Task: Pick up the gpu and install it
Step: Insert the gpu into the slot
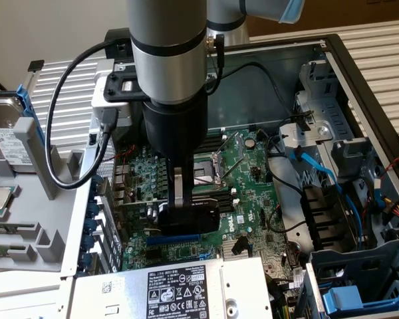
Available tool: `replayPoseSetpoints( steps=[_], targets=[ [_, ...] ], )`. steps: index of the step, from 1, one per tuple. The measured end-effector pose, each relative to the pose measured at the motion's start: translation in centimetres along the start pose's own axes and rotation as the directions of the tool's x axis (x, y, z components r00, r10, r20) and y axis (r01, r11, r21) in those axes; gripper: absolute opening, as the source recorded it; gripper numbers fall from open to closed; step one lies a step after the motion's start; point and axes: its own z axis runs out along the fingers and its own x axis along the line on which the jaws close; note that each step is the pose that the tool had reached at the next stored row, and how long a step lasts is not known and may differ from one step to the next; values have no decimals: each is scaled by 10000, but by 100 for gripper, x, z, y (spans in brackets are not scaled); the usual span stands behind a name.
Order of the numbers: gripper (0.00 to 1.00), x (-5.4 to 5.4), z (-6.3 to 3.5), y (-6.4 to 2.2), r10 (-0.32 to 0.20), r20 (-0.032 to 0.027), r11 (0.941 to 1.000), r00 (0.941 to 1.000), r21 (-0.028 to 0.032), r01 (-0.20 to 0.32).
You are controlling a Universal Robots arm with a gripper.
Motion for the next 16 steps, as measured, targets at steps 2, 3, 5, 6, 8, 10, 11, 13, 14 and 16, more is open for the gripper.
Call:
replayPoseSetpoints(
  steps=[2,3,5,6,8,10,11,13,14,16],
  targets=[
    [26,-24,0,2,0,-17,10000,10000,1,0],
    [26,-37,0,3,0,-20,10000,10000,1,0],
    [26,-44,0,7,0,-22,10000,10000,2,0],
    [26,-44,0,8,-1,-23,10000,10000,2,1],
    [26,-44,1,12,0,-28,10000,10000,1,0],
    [26,-45,2,20,0,-30,10000,10000,1,0],
    [26,-46,3,24,0,-28,10000,10000,2,0],
    [26,-47,5,27,-1,-28,10000,10000,2,1],
    [26,-47,6,30,0,-27,10000,10000,2,0],
    [26,-47,9,36,0,-29,10000,10000,2,0]
  ],
)
